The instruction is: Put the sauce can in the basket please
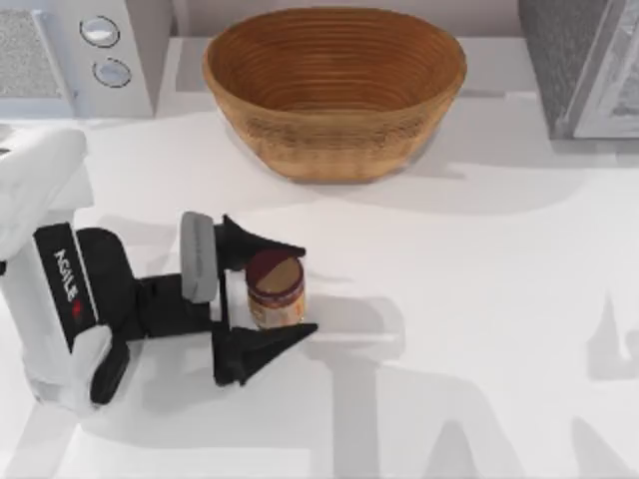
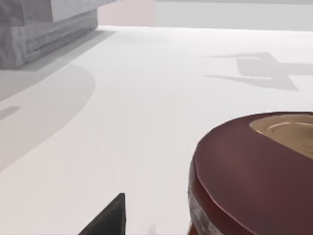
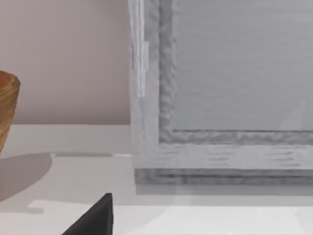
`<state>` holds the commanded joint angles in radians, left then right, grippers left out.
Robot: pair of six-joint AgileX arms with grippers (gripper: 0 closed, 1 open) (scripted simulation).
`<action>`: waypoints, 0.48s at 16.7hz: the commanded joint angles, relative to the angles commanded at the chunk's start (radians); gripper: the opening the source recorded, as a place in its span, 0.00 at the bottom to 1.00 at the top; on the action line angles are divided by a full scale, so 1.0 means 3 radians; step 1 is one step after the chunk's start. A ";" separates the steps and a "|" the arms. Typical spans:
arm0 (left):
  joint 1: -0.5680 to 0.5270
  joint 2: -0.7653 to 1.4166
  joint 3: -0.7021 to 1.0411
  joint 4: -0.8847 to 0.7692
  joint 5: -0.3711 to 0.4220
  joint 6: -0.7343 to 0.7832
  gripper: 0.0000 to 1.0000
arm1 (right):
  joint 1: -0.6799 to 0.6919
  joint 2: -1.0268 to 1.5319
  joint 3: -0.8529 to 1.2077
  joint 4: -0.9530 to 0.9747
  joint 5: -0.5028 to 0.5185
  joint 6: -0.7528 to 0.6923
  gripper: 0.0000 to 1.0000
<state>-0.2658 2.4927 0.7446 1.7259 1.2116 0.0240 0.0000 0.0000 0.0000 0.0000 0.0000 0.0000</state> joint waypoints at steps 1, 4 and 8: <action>0.0000 0.0000 0.0000 0.0000 0.0000 0.0000 0.70 | 0.0000 0.0000 0.0000 0.0000 0.0000 0.0000 1.00; 0.0000 0.0000 0.0000 0.0000 0.0000 0.0000 0.47 | 0.0000 0.0000 0.0000 0.0000 0.0000 0.0000 1.00; 0.0000 0.0000 0.0000 0.0000 0.0000 0.0000 0.17 | 0.0000 0.0000 0.0000 0.0000 0.0000 0.0000 1.00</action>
<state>-0.2658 2.4927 0.7446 1.7259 1.2116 0.0240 0.0000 0.0000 0.0000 0.0000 0.0000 0.0000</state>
